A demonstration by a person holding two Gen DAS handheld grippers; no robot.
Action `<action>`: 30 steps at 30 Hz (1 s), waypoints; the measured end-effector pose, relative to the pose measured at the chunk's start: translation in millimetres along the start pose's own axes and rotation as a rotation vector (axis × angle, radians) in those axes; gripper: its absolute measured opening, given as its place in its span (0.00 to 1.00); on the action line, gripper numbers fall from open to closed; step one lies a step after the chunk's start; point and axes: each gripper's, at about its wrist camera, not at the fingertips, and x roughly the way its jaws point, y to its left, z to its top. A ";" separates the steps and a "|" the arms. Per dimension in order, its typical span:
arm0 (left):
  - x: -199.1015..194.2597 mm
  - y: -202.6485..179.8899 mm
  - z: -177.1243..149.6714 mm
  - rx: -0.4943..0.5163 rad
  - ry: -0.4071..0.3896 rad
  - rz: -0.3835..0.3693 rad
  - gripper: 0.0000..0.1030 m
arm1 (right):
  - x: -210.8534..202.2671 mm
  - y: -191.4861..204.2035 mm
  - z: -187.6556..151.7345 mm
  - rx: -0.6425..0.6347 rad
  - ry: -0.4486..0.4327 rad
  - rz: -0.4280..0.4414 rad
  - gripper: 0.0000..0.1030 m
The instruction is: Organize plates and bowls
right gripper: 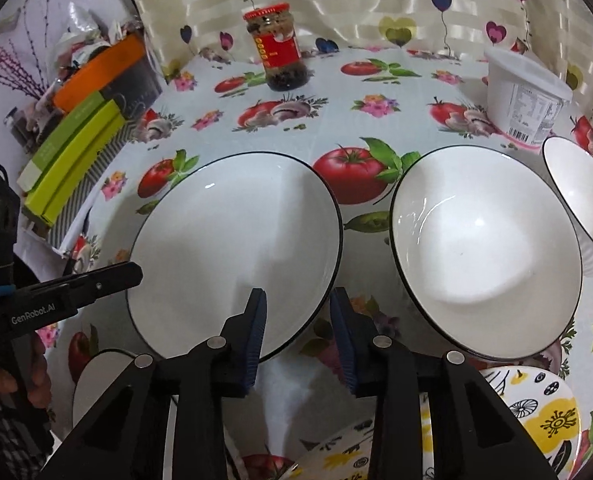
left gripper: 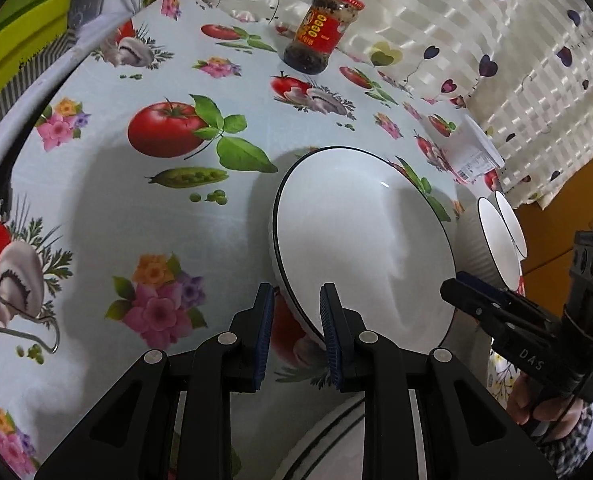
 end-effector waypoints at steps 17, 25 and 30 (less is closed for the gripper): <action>10.0 1.7 -1.1 -0.026 0.007 0.005 0.20 | 8.6 -2.0 5.3 0.001 0.050 -0.034 0.21; 9.9 0.7 -1.2 -0.031 -0.015 0.023 0.19 | 7.6 -6.8 6.1 0.016 0.047 -0.024 0.16; 10.2 -0.6 -0.7 -0.023 -0.018 0.032 0.19 | 8.0 -6.3 6.5 0.018 0.048 -0.019 0.16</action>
